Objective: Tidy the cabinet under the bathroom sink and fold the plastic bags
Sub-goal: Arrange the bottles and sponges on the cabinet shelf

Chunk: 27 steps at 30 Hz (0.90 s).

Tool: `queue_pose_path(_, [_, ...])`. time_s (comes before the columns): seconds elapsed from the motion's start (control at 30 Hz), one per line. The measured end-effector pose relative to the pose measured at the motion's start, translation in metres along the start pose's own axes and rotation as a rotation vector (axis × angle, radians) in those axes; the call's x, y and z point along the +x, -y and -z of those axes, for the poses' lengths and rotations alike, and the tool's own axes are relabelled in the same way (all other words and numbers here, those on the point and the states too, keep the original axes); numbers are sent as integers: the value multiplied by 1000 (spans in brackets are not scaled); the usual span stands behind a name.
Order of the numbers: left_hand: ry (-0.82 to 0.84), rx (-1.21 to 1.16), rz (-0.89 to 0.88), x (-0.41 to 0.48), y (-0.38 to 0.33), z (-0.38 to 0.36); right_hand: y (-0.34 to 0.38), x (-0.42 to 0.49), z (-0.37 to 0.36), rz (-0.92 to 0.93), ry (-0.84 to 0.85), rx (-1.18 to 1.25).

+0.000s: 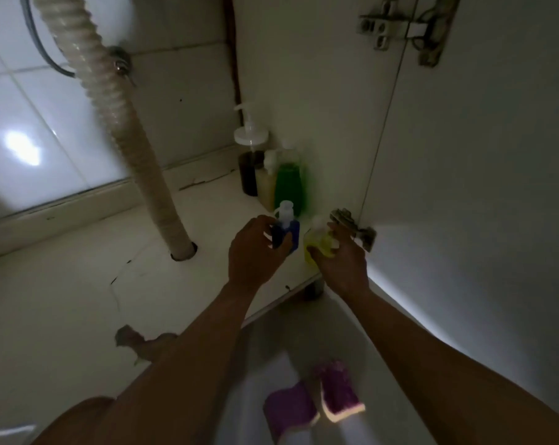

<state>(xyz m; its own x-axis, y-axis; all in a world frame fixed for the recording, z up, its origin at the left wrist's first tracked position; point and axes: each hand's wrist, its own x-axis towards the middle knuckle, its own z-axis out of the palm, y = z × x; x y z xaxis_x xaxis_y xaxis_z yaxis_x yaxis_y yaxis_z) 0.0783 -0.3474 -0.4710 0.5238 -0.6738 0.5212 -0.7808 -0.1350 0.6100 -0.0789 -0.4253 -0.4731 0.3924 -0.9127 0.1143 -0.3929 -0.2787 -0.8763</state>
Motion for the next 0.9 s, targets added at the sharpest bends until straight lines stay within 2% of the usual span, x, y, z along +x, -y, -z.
queue_pose_path(0.2, [41, -29, 146, 19, 31, -38, -19, 26, -22, -114, -52, 135])
queue_pose_path(0.43, [59, -156, 235, 42, 45, -69, -33, 53, -36, -141, -28, 113])
queue_pose_path(0.67, [78, -191, 245, 58, 50, -88, -38, 70, -60, -202, -143, 74])
queue_pose_path(0.9, [28, -254, 254, 58, 50, -96, -37, 71, -61, -228, -170, 68])
